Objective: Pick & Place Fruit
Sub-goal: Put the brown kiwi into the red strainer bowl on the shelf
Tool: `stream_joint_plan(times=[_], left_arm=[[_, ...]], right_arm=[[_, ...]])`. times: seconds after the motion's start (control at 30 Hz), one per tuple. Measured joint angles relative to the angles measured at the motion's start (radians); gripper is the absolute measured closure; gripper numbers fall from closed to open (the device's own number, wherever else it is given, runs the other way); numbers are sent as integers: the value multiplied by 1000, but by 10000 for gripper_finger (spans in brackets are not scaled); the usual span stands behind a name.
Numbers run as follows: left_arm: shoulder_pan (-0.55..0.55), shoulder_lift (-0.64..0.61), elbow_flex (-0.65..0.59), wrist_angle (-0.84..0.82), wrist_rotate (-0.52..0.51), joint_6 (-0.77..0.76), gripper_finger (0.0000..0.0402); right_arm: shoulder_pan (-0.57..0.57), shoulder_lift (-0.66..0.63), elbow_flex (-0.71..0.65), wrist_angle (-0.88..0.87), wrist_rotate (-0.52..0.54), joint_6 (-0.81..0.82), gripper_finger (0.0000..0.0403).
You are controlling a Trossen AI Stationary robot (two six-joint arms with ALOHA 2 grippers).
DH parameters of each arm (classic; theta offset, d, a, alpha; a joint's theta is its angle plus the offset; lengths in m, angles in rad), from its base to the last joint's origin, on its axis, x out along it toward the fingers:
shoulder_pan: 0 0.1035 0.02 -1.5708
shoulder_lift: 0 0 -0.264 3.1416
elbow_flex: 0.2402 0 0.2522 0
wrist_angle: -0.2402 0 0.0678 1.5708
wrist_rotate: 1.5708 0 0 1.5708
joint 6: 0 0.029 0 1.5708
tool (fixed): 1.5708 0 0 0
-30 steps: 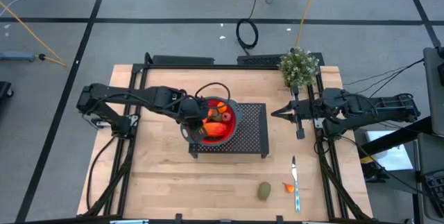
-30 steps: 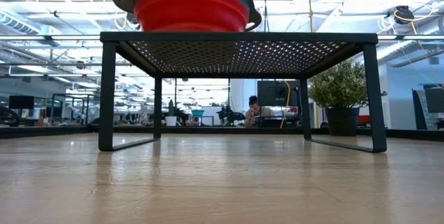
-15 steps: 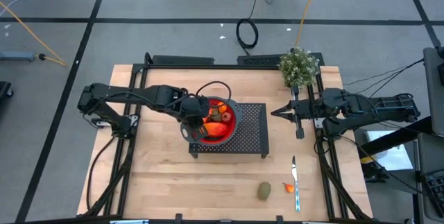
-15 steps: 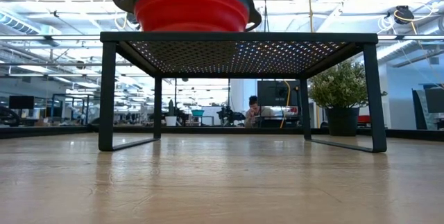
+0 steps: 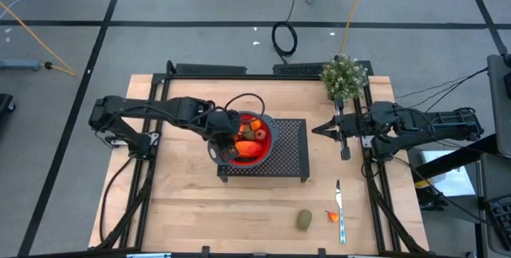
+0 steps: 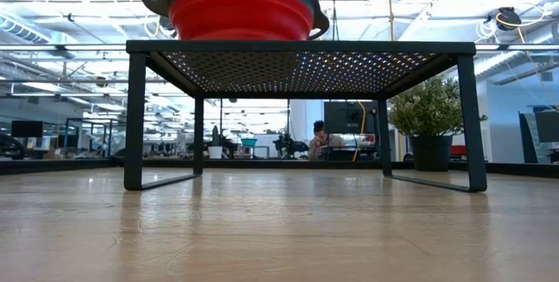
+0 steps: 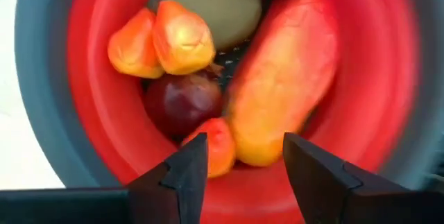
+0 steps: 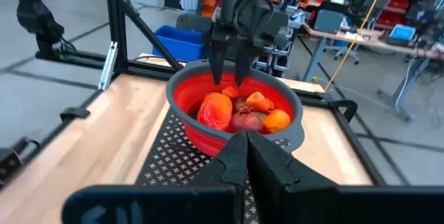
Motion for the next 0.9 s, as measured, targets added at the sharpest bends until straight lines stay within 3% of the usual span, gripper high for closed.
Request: stream_joint_plan(times=[0.1, 0.23, 0.47, 0.9], left_arm=[[1, -2, 52, -21, 13, -52, 215], [-25, -3, 106, -26, 1, -65, 226], [-108, -13, 129, -30, -111, -66, 262], [-249, -35, 129, 16, -263, -206, 348]], right_arm=[[0, 0, 0, -8, -9, 67, 399], [2, 0, 0, -60, -120, 135, 399], [59, 0, 0, -129, -258, 238, 399], [312, 11, 0, -130, -264, 257, 399]])
